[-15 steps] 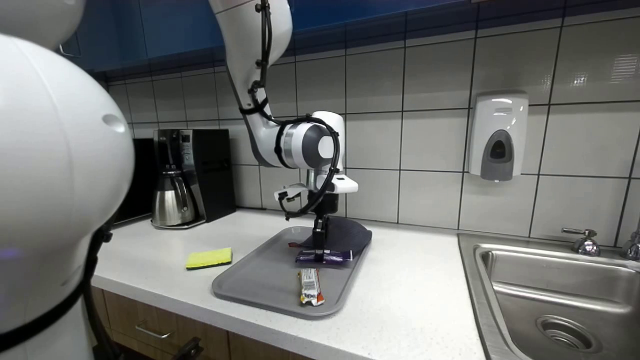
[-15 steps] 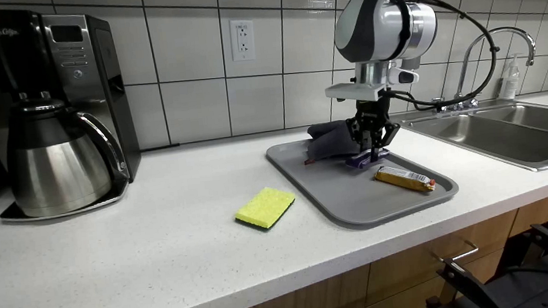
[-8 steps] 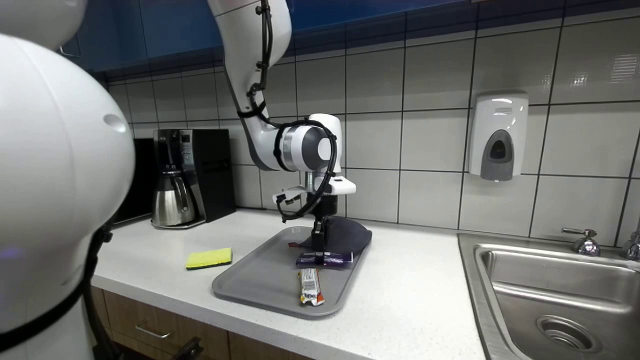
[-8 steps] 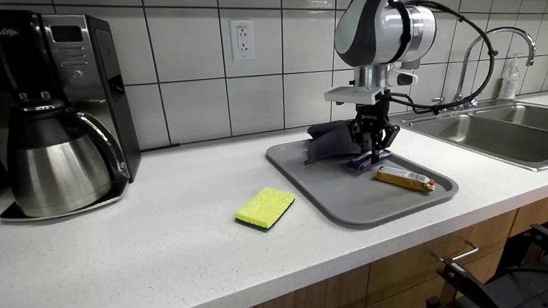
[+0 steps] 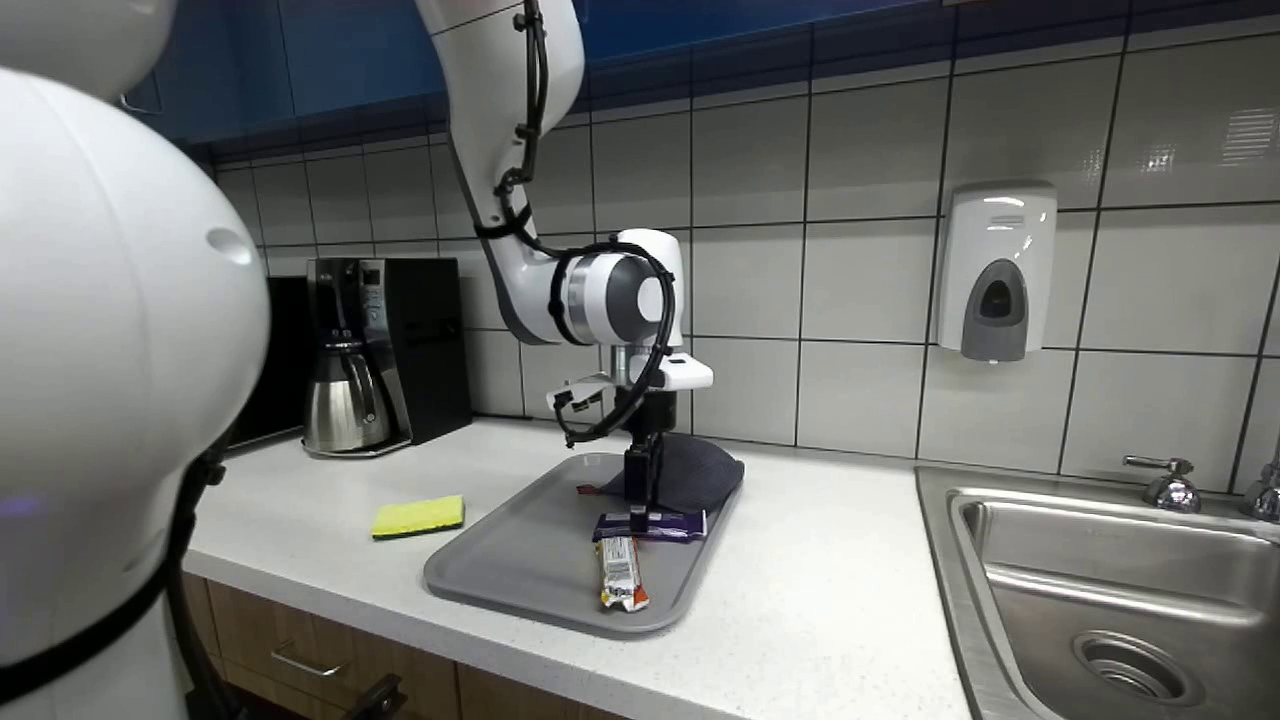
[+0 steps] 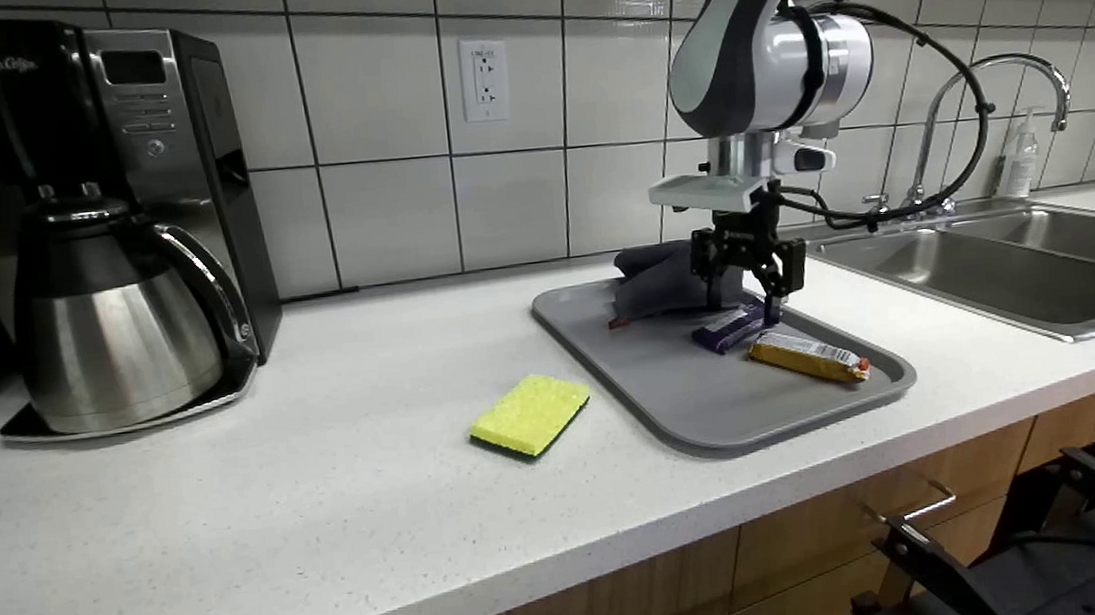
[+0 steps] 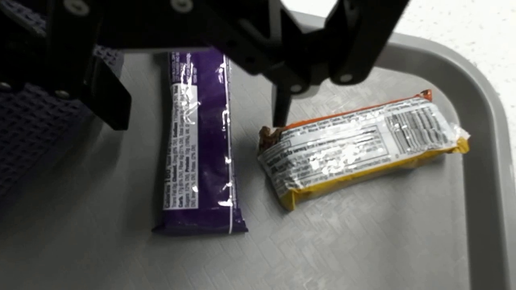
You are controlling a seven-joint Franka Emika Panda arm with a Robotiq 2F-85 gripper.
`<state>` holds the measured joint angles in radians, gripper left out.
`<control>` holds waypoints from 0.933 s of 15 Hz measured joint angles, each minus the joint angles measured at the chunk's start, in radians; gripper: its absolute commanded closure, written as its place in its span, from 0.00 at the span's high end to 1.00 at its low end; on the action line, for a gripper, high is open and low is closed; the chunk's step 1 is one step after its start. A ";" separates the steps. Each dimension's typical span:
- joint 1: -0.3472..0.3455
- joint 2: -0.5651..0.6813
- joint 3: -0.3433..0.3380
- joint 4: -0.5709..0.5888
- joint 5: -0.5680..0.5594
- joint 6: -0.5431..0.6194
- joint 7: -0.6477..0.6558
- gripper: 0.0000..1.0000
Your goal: Put the orange packet and the purple packet on the tray
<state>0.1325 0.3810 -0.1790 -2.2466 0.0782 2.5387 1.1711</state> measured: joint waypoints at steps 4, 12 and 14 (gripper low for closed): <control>-0.010 -0.016 -0.003 -0.003 -0.016 0.000 -0.009 1.00; -0.086 -0.169 -0.005 -0.108 -0.079 -0.001 -0.224 1.00; -0.116 -0.228 -0.006 -0.149 -0.081 0.000 -0.318 1.00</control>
<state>0.0167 0.1533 -0.1847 -2.3958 -0.0027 2.5383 0.8532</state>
